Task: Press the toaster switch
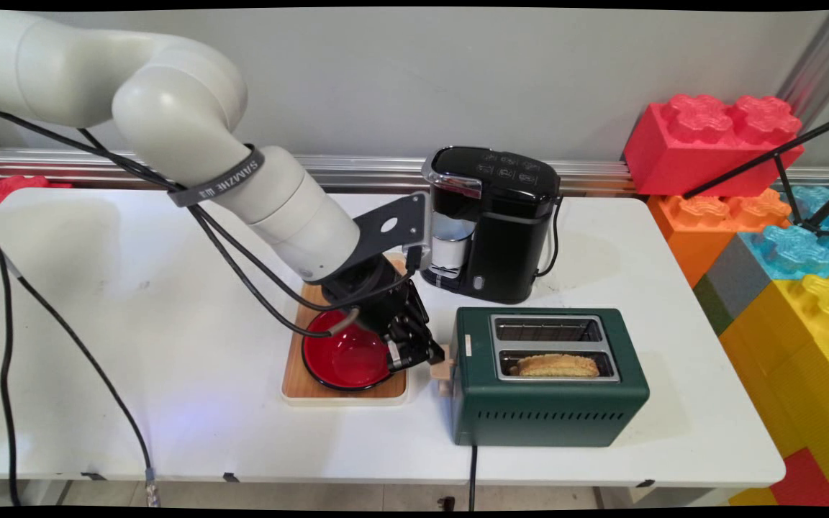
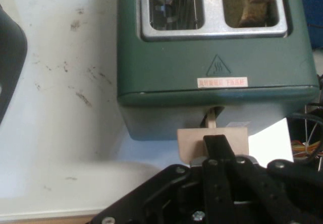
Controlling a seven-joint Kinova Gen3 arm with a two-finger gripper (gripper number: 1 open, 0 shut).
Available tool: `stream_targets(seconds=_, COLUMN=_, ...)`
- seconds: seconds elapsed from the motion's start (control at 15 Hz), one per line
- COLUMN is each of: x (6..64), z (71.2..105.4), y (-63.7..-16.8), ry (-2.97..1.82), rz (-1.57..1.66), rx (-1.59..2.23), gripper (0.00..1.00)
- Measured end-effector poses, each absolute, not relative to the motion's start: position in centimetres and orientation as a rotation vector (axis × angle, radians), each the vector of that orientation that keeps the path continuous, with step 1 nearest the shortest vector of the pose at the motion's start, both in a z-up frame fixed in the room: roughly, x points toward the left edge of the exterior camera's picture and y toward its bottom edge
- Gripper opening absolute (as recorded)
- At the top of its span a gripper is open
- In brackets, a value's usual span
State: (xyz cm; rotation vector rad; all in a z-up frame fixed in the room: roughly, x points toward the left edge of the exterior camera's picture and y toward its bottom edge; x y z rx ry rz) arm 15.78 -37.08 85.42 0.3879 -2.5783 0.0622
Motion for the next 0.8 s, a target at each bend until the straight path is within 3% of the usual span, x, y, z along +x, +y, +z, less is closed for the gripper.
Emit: stream_targets(seconds=0.8, x=16.0, z=83.8, y=-37.1, ry=-2.591, rz=0.077, rx=0.372, gripper=0.0)
